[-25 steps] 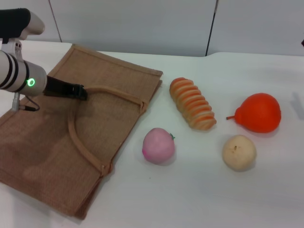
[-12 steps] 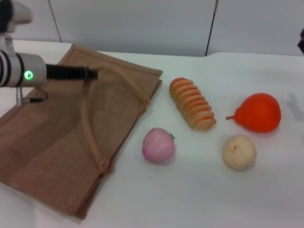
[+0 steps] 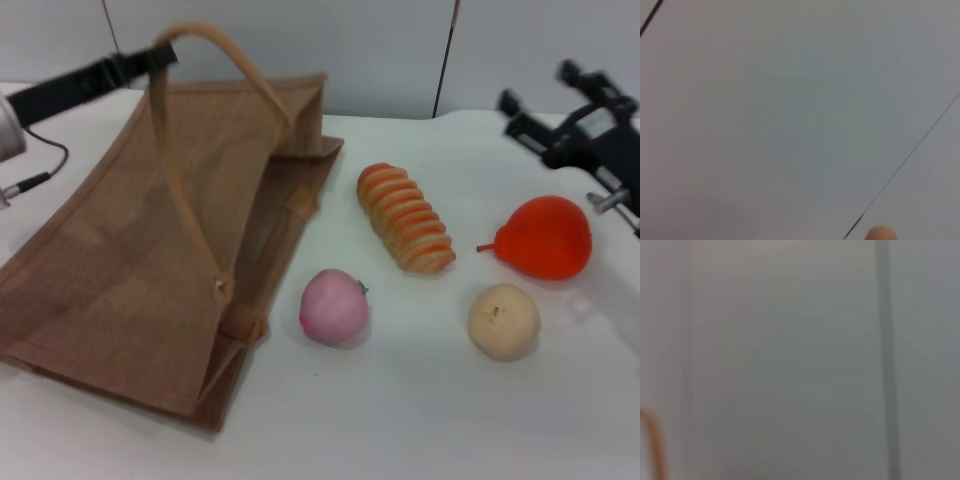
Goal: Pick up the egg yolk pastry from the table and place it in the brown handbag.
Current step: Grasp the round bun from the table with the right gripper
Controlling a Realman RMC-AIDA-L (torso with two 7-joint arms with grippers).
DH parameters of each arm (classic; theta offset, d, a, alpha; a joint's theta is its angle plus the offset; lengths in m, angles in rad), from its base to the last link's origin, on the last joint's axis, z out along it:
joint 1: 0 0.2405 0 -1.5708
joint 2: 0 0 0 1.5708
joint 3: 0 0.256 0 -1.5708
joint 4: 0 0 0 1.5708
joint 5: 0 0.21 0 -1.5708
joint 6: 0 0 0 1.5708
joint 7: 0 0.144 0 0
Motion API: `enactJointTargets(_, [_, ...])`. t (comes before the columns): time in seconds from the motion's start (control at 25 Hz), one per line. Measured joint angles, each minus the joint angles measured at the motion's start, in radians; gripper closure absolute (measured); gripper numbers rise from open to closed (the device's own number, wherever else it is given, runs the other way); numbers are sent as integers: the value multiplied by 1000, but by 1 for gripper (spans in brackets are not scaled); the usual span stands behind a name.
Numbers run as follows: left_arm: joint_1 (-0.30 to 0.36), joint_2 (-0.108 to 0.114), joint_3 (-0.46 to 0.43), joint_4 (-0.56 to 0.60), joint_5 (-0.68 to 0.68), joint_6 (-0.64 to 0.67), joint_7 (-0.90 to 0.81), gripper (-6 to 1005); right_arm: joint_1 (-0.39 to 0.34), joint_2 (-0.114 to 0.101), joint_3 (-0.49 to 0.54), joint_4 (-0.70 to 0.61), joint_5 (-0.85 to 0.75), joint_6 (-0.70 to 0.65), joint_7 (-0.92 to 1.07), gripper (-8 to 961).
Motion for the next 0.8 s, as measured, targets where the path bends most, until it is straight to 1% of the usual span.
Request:
enactJointTargets(0.08, [0, 12, -43, -44, -18, -52, 51, 869, 10, 0, -1, -44, -120, -15, 77, 75])
enactJointTargets(0.2, [3, 17, -79, -61, -23, -104, 85, 867, 20, 0, -8, -98, -259, -58, 171, 75])
enactJointTargets(0.44, [17, 8, -136, -62, -44, -194, 147, 864, 29, -1, -22, -230, -494, -140, 382, 75])
enactJointTargets(0.6, [27, 7, -143, -63, -51, -204, 154, 862, 29, -1, -23, -306, -631, -165, 505, 75])
enactJointTargets(0.8, [38, 5, -177, -65, -64, -206, 156, 860, 24, -1, -23, -341, -724, -168, 582, 75])
